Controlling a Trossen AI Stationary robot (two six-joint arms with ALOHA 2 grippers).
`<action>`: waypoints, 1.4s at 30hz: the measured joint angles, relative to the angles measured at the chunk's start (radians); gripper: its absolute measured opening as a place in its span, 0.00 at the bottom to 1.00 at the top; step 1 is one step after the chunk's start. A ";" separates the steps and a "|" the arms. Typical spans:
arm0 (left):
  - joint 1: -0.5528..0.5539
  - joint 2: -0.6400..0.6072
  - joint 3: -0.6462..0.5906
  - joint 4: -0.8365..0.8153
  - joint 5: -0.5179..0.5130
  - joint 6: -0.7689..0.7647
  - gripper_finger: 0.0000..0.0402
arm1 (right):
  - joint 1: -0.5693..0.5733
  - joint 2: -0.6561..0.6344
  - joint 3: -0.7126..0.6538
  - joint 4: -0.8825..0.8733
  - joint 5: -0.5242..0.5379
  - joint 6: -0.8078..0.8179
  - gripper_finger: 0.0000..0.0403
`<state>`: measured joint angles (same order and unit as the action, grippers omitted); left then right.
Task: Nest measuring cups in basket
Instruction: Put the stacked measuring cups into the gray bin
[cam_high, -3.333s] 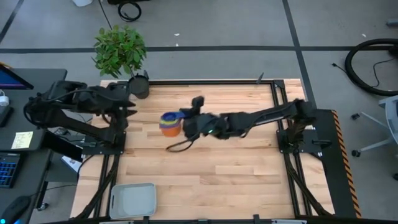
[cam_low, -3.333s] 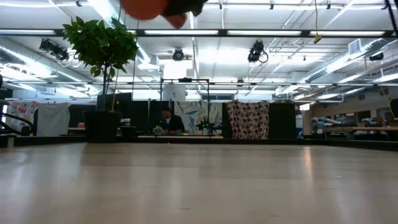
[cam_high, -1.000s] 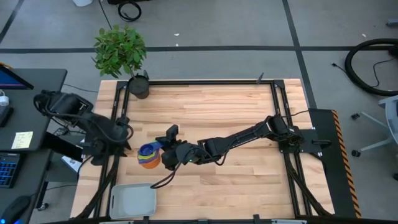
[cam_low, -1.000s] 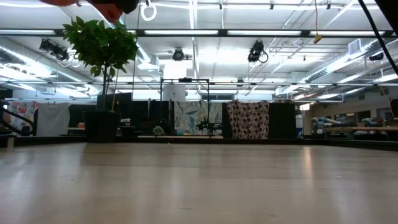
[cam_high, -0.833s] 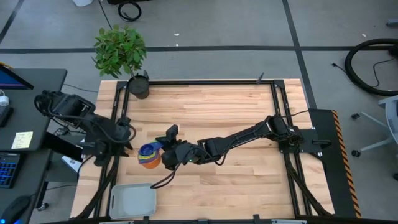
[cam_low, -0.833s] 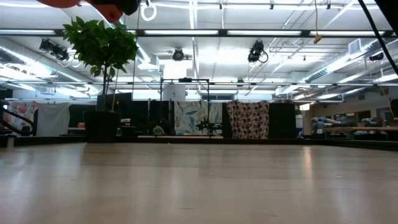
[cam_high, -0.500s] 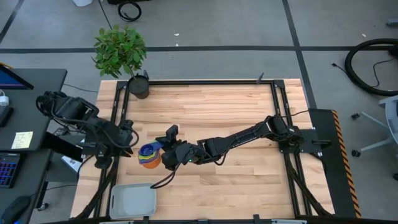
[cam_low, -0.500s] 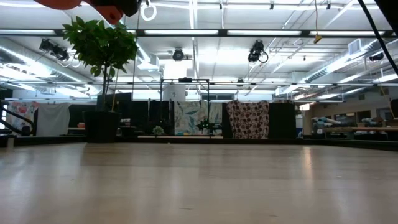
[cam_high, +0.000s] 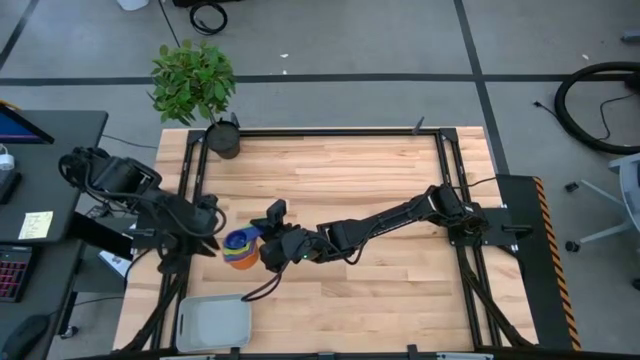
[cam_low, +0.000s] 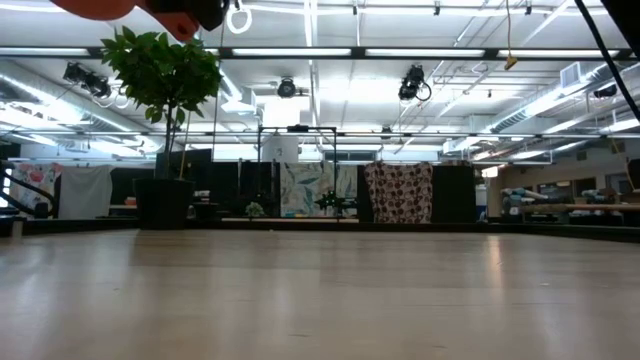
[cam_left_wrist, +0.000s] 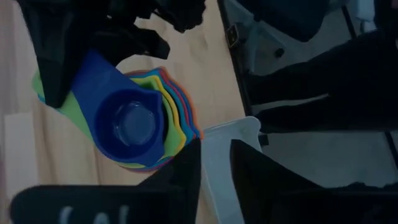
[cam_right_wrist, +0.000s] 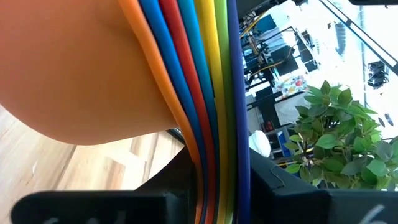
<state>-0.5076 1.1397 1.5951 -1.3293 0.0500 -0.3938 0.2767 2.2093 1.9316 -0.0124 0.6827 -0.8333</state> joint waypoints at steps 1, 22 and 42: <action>0.000 0.005 0.000 0.000 -0.005 -0.015 0.24 | -0.002 0.000 0.000 -0.001 0.001 0.000 0.21; -0.001 0.163 0.001 -0.004 0.076 0.049 0.52 | -0.004 0.000 0.000 -0.010 0.003 -0.009 0.21; -0.048 0.154 0.149 -0.060 -0.175 0.098 0.51 | -0.038 -0.002 0.000 -0.023 0.008 -0.007 0.21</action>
<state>-0.5558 1.2940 1.7443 -1.3895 -0.1253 -0.2957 0.2387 2.2074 1.9317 -0.0353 0.6907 -0.8402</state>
